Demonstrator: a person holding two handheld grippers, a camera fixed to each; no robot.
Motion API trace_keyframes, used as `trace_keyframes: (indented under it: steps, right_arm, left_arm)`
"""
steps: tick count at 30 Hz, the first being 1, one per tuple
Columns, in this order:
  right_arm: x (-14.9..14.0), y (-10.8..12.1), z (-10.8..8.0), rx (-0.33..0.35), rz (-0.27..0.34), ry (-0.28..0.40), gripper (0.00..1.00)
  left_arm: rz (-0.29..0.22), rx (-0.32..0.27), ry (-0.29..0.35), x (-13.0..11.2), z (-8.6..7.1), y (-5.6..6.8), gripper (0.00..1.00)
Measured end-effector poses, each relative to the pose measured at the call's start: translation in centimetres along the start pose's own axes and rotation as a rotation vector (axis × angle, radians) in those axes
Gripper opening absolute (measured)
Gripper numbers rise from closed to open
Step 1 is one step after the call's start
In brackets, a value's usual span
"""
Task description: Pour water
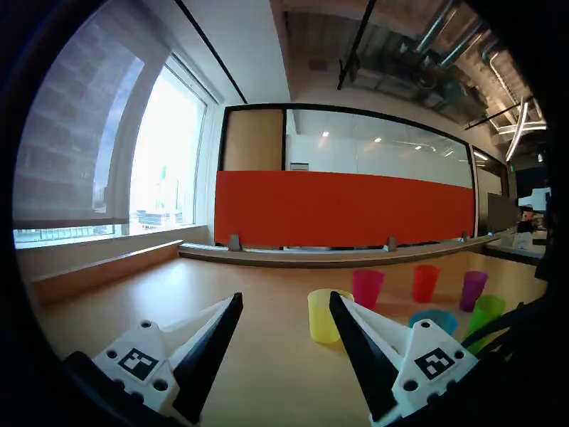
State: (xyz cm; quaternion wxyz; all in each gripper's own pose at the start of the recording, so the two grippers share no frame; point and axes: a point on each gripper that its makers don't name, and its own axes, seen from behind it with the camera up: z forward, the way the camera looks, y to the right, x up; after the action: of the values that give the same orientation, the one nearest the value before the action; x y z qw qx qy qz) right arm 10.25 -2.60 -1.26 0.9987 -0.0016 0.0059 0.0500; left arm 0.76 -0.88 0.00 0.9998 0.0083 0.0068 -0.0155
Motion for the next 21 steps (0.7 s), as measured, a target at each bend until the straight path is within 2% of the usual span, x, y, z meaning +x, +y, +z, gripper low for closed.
trace_keyframes:
  steps: [6, 21]
  right_arm:
    - [0.08, -0.01, -0.10, 0.000, 0.006, 0.000, 0.94]
    - [0.16, -0.40, -0.15, 0.010, 0.014, -0.002, 0.94]
  left_arm:
    - [0.028, 0.014, -0.012, -0.43, 0.15, -0.13, 0.90]
    - [0.028, 0.008, -0.013, -0.50, 0.32, 0.04, 0.90]
